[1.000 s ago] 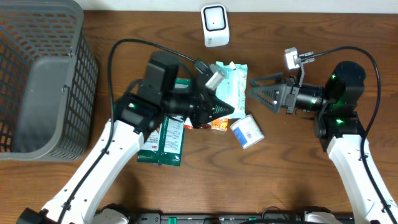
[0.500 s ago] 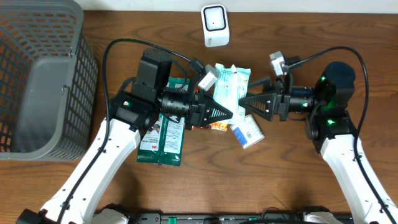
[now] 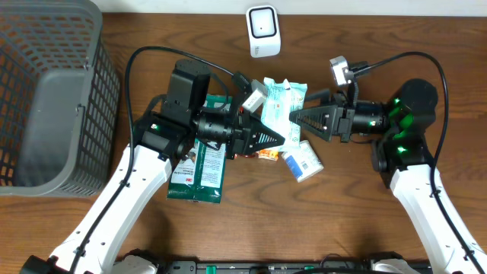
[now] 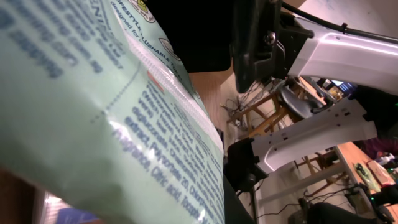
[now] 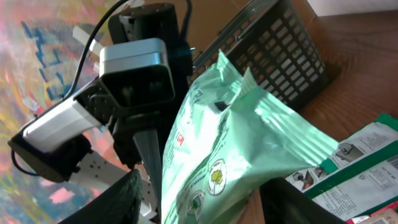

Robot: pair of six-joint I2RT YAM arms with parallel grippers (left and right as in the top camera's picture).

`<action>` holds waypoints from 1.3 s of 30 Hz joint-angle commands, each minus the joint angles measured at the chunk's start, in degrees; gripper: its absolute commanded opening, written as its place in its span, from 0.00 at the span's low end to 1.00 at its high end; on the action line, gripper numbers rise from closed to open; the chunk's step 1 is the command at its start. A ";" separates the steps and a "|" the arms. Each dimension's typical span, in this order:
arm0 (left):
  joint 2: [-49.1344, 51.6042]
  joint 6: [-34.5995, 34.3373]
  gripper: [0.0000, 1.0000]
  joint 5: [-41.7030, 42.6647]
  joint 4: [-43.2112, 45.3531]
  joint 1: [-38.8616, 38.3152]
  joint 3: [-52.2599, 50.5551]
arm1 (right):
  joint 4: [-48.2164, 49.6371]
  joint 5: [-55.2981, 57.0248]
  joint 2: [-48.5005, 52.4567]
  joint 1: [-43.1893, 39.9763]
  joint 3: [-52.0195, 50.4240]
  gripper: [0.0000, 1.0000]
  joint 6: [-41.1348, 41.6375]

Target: Scan the item barcode

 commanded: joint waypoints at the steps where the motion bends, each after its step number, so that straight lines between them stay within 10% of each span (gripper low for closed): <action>1: -0.09 1.84 0.07 -0.33 0.07 0.09 -0.13 | 0.13 1.68 0.42 0.94 0.20 0.50 2.47; 14: -0.07 3.10 0.07 -2.73 -0.11 0.09 -0.13 | 0.13 2.75 1.05 2.56 0.20 0.48 2.40; 19: -0.04 3.10 0.07 -2.73 -0.11 0.09 -0.13 | 0.09 2.75 1.05 2.56 0.20 0.61 2.14; 23: -0.04 3.10 0.07 -2.73 -0.11 0.09 -0.13 | -0.33 2.73 1.05 2.56 0.17 0.47 1.51; 33: -0.04 3.10 0.07 -2.91 -0.11 0.09 -0.13 | -1.62 2.51 1.05 4.37 0.17 0.50 -0.39; 39: -0.04 3.10 0.07 -2.91 -0.11 0.09 -0.13 | -2.43 3.26 1.05 4.59 0.17 0.22 -0.90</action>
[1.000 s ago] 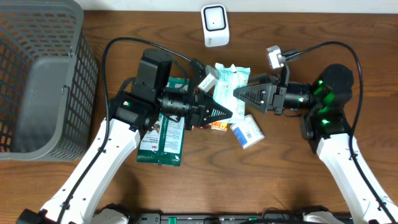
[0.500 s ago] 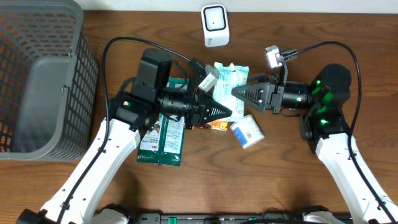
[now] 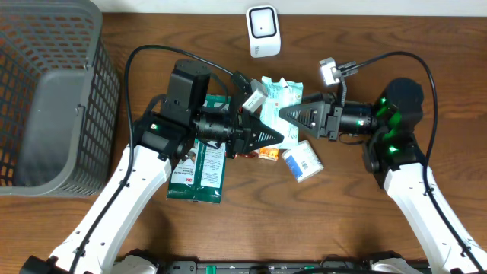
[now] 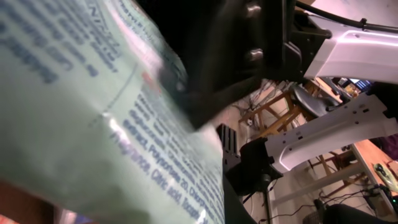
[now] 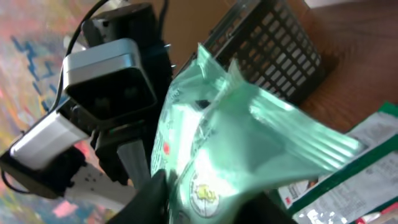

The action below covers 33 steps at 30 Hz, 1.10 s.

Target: Scan the item barcode

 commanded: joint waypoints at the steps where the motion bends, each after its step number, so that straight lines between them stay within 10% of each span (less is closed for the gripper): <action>1: -0.04 0.96 0.07 -0.33 0.15 0.09 -0.13 | 0.26 -0.96 0.20 1.11 0.20 0.20 -1.27; 5: -0.04 0.96 0.11 -0.85 0.15 0.11 -0.13 | 0.50 -0.70 0.20 1.05 0.20 0.01 -1.55; 12: -0.09 0.92 0.59 -12.96 0.17 0.94 -0.13 | 1.09 -0.11 0.20 -0.61 0.20 0.01 -5.09; 28: -0.37 -6.14 0.69 -14.12 0.61 17.03 -0.11 | -7.45 9.62 0.20 -5.33 4.35 0.02 -6.58; 33: -0.37 -8.57 0.69 -14.67 0.17 20.96 -0.11 | -31.08 39.34 0.31 -6.91 5.27 0.01 -24.17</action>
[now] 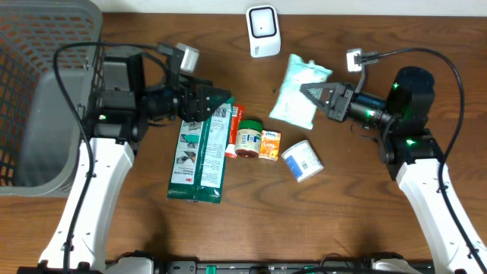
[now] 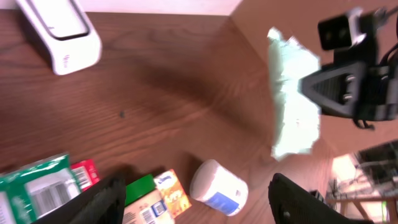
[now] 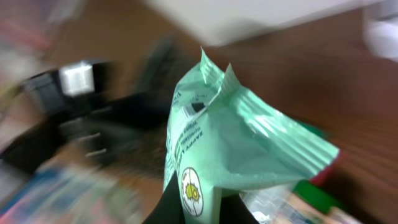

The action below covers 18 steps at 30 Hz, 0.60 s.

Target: Scan the item barcode

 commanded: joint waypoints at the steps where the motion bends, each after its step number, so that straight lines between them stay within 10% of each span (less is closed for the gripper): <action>1: -0.37 -2.01 0.69 -2.21 -0.87 1.20 -0.09 | -9.94 21.11 0.02 -0.61 0.85 0.01 -15.47; 18: -3.58 -12.55 0.69 -51.78 -6.34 1.20 -0.09 | -47.84 52.15 -0.28 4.04 25.40 0.01 -33.14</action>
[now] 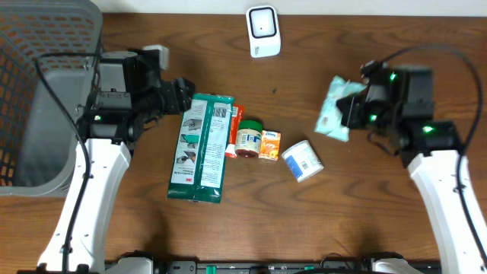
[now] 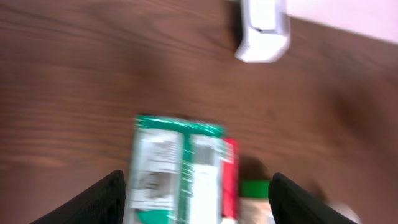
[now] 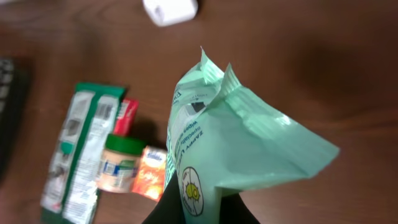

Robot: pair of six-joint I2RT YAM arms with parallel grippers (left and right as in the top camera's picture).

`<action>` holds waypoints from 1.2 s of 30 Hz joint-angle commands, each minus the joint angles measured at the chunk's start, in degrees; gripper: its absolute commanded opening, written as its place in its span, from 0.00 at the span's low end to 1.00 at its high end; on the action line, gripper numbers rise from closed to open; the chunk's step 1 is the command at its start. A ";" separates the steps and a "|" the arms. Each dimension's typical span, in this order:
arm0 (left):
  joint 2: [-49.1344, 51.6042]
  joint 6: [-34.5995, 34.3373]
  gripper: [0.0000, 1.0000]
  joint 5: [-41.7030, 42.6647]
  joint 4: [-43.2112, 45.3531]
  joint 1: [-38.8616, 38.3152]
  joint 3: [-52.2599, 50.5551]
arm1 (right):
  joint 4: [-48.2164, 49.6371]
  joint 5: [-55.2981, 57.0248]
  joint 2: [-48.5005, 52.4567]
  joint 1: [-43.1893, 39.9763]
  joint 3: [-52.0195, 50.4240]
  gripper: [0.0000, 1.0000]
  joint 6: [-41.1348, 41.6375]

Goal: Scan the item barcode
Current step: 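Raise the wipes pack with the right gripper toward the white scanner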

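The pale green wipes packet (image 1: pixel 332 119) hangs above the table at the right, and my right gripper (image 1: pixel 348 113) is shut on its lower end. In the right wrist view the packet (image 3: pixel 236 137) fills the middle, with the gripper (image 3: pixel 202 210) clamped at the bottom edge. The white barcode scanner (image 1: pixel 262 30) stands at the back centre, well left of the packet; it also shows as scanner (image 3: pixel 170 10) and scanner (image 2: pixel 263 28). My left gripper (image 1: pixel 181 95) stands open at the left, over the top end of a long green packet (image 2: pixel 180 168), nothing between its fingers (image 2: pixel 111 198).
A grey mesh basket (image 1: pixel 46 91) fills the far left. On the table lie the long green packet (image 1: pixel 199 148), a red tube (image 1: pixel 233 131), a green-lidded jar (image 1: pixel 247 141), a small orange box (image 1: pixel 268 144) and a white and blue tub (image 1: pixel 302 160).
My right gripper has carried the wipes packet to the right, away from the scanner. My left gripper has drawn back a little to the left and still stands open.
First the wipes packet was up over the middle at my left gripper, my right gripper open around it. Then the right fingers were closer on it. Later the right gripper held it alone right of the scanner, the left one withdrawn; now it is farther right.
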 commanded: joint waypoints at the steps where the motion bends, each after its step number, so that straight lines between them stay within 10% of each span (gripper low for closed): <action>1: -3.06 -4.20 0.70 -15.65 0.00 0.13 -0.09 | -3.98 16.65 -0.68 4.11 9.07 0.01 -6.67; 18: -3.41 -4.17 0.85 -21.22 -5.03 0.13 -0.11 | 8.98 59.91 15.04 28.17 28.04 0.01 -32.44; 28: -3.41 -4.17 0.85 -21.22 -5.73 0.13 -0.11 | 8.83 72.02 36.57 33.70 55.19 0.01 -51.36; 36: -3.41 -4.17 0.85 -21.22 -5.73 0.13 -0.11 | 21.46 72.35 47.39 33.20 56.89 0.01 -60.76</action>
